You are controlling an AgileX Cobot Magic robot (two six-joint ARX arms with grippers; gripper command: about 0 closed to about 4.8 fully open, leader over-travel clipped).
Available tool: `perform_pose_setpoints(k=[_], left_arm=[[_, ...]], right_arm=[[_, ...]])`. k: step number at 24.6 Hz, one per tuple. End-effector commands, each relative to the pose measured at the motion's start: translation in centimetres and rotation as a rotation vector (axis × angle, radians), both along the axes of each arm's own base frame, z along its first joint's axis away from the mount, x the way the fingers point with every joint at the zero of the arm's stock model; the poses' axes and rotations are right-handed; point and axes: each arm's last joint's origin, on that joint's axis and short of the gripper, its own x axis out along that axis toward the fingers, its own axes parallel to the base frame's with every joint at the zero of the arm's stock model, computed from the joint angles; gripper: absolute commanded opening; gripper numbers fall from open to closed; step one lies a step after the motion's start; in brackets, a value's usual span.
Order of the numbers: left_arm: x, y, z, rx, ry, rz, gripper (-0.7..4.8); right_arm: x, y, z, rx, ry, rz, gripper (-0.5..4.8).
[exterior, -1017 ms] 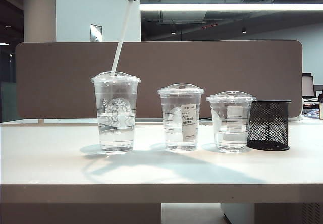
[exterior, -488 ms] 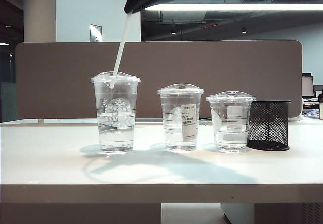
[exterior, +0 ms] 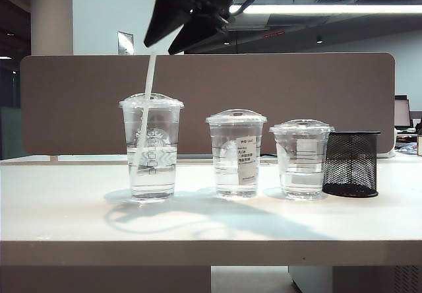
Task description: Pick up the straw and insert it into the large coffee cup.
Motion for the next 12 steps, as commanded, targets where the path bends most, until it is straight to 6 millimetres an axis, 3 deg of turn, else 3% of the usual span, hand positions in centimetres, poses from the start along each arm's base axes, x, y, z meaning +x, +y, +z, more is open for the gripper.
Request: perform_pose_setpoints(k=[1,3,5,6,7,8,9,12], left_arm=[[0.0,0.0,0.1,-0.002,-0.01,-0.004,-0.03],[0.0,0.0,0.1,-0.002,-0.011,-0.004,-0.03],[0.0,0.0,0.1,-0.002,-0.01,-0.004,-0.03],[0.0,0.0,0.1,-0.002,-0.011,-0.003,-0.03],[0.0,0.0,0.1,-0.002,-0.011,-0.004,-0.03],[0.0,0.0,0.1,-0.002,-0.01,-0.004,-0.03],[0.0,0.0,0.1,-0.002,-0.01,-0.004,-0.03],[0.0,0.0,0.1,-0.009,-0.006,-0.005,-0.03]], right_arm=[[-0.1,-0.1,2.1,0.022,-0.066,-0.034,4.12],[-0.3,-0.4,3.3,0.02,-0.086,-0.055,4.35],[-1.1,-1.0,6.4,0.05,-0.13,-0.064,4.31],[-1.9,-1.7,8.6,0.068,-0.161,-0.075,3.53],[-2.5,-2.2,9.9,0.08,-0.182,-0.079,2.13],[-3.7,-3.1,11.8,0.1,-0.237,-0.071,0.16],[-4.7,-4.0,13.2,0.121,-0.289,-0.076,-0.07],[-8.5,-7.2,17.6,0.192,-0.446,-0.144,-0.09]])
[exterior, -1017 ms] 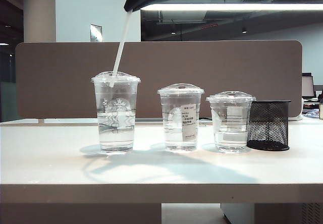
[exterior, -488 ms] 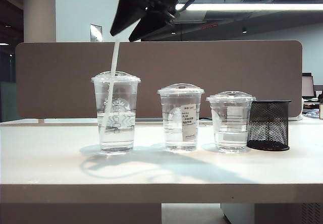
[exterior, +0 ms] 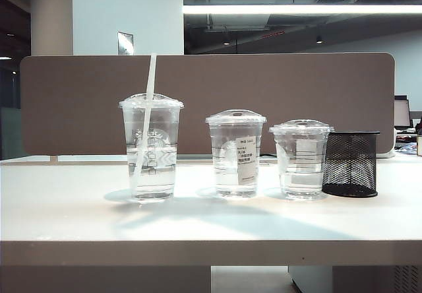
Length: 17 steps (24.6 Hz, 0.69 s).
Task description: Pick up the straw and insert it into the large coffee cup.
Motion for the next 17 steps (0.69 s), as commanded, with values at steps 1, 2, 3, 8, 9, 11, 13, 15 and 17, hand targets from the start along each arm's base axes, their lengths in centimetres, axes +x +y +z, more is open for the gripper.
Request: perform_pose_setpoints(k=[1,2,3,8,9,11,13,15,17], left_arm=[[0.0,0.0,0.1,-0.013,-0.003,-0.003,-0.03],[0.0,0.0,0.1,-0.025,0.004,0.003,-0.03],[0.0,0.0,0.2,-0.027,0.002,0.004,-0.03],[0.1,0.0,0.4,-0.048,-0.014,0.01,-0.03],[0.1,0.0,0.5,-0.048,-0.019,0.01,-0.03],[0.1,-0.1,0.5,-0.059,-0.022,-0.008,-0.03],[0.1,-0.1,0.6,-0.089,-0.012,-0.001,-0.03],[0.2,-0.1,0.9,-0.12,-0.023,0.008,-0.03],[0.4,-0.1,1.4,-0.129,-0.084,0.013,-0.03]], right_arm=[[-3.6,-3.0,3.8,0.078,-0.137,-0.05,-0.09],[-5.6,-4.5,5.3,0.114,-0.179,-0.051,-0.09],[-6.5,-5.2,5.9,0.129,-0.199,-0.053,-0.09],[-13.3,-10.7,6.7,0.241,-0.342,-0.111,-0.09],[-14.1,-11.4,6.2,0.252,-0.355,-0.125,-0.09],[-16.4,-13.3,4.5,0.28,-0.389,-0.169,-0.09],[-18.1,-14.7,2.3,0.301,-0.412,-0.17,-0.09],[-19.7,-15.9,-0.3,0.321,-0.43,-0.17,-0.09],[-21.2,-17.0,-3.4,0.344,-0.424,-0.169,-0.09]])
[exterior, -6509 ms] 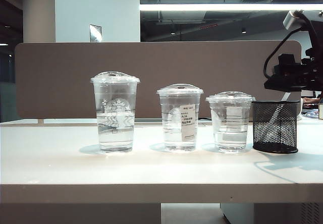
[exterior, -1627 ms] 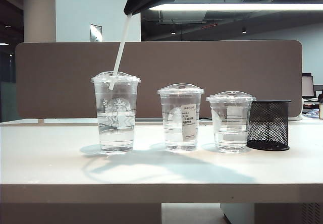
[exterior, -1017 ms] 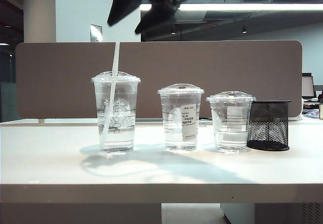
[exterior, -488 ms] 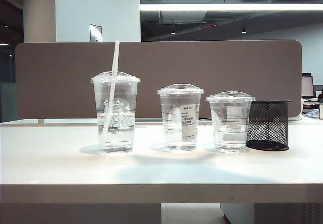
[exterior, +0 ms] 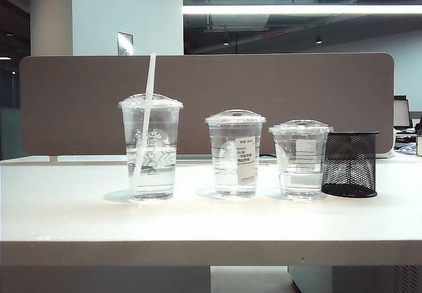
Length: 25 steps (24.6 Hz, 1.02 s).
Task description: Pick up the straw and insert it into the large coffee cup.
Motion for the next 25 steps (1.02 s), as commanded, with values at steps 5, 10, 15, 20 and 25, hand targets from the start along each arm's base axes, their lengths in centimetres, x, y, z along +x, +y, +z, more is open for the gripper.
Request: perform_pose_setpoints(k=[5,10,15,20,25], left_arm=[[3.0,-0.2,-0.2,-0.086,-0.174,0.035,-0.03],[6.9,-0.5,-4.6,-0.214,-0.138,0.064,-0.03],[8.8,-0.4,-9.5,-0.247,-0.001,0.2,-0.03],[9.8,-0.3,-14.3,-0.292,0.157,0.286,-0.03],[10.1,-0.3,-17.0,-0.287,0.188,0.303,-0.03]], right_arm=[[-2.6,-2.0,-9.6,0.087,0.08,0.04,-0.09],[-2.4,-1.6,-15.9,0.113,0.158,0.115,-0.09],[-1.3,-0.4,-19.9,0.045,0.246,0.208,-0.09],[-0.1,0.7,-23.2,0.0,0.338,0.242,-0.09],[0.4,1.1,-25.2,0.001,0.419,0.249,-0.09]])
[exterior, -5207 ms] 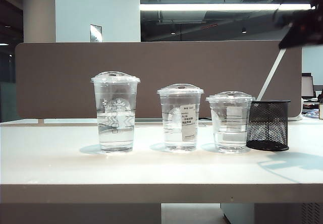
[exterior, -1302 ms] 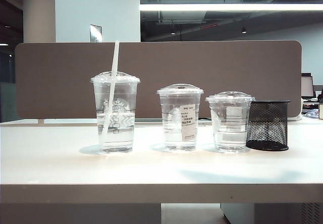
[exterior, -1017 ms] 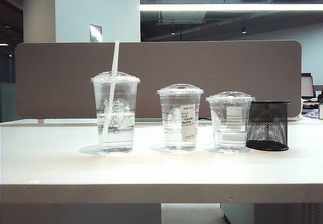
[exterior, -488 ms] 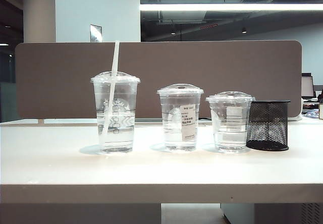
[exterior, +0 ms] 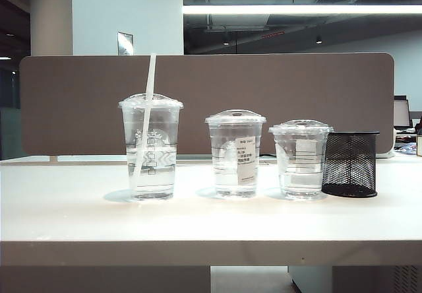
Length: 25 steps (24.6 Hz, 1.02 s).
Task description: Pick up the straw and insert it into the large coffee cup.
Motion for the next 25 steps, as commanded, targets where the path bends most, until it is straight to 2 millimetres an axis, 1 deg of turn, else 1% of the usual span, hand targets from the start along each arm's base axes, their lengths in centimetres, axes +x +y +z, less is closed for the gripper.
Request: perform_pose_setpoints(k=[1,4,7,9,11,22,25], left_arm=[[0.2,0.0,-1.3,-0.01,-0.003,0.006,-0.03],[0.2,0.0,-2.7,-0.006,0.021,0.011,-0.03],[0.3,0.1,-4.1,0.011,0.025,0.062,-0.03],[0.2,0.2,-4.5,0.021,0.051,0.082,-0.03],[0.2,0.2,-4.6,0.021,0.06,0.08,-0.03],[0.2,0.2,-4.6,0.022,0.06,0.081,-0.03],[0.2,0.2,-4.6,0.022,0.06,0.081,-0.03]], right_arm=[[0.3,0.3,-1.2,0.002,0.05,0.009,-0.09],[0.7,0.6,-2.8,0.004,0.12,0.006,-0.09],[1.0,0.8,-4.8,-0.009,0.194,0.005,-0.08],[1.1,1.0,-6.0,-0.029,0.225,0.026,-0.08],[1.0,1.1,-6.6,-0.044,0.254,0.066,0.0],[1.0,1.1,-6.6,-0.04,0.25,0.07,0.0],[1.1,0.9,-6.4,-0.028,0.225,0.05,0.0]])
